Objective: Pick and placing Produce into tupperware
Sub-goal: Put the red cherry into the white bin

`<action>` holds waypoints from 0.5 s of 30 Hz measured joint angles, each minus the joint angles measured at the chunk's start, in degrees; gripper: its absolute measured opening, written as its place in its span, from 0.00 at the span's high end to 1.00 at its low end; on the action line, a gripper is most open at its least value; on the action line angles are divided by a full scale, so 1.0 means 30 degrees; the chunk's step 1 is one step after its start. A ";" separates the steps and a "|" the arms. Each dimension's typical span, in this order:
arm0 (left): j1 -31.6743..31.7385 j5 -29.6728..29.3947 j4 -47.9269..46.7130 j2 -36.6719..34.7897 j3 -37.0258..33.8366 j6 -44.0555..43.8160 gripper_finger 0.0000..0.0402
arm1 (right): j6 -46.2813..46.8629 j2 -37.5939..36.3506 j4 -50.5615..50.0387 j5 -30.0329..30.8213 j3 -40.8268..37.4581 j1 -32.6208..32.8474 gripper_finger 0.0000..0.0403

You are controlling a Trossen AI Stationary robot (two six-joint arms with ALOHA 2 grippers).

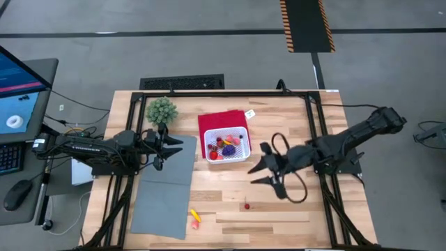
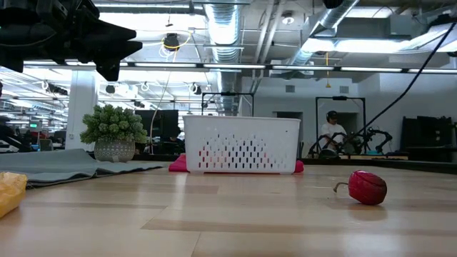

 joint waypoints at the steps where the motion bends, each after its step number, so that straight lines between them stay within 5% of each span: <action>1: 0.0000 -0.0017 0.0006 0.0006 0.0003 0.0015 0.70 | 0.0115 0.0262 0.0271 0.0293 -0.0116 0.0264 0.56; 15: 0.0000 -0.0090 0.0050 0.0007 0.0003 0.0079 0.70 | 0.5924 0.6539 -0.0122 -0.0398 -0.0182 0.2057 0.60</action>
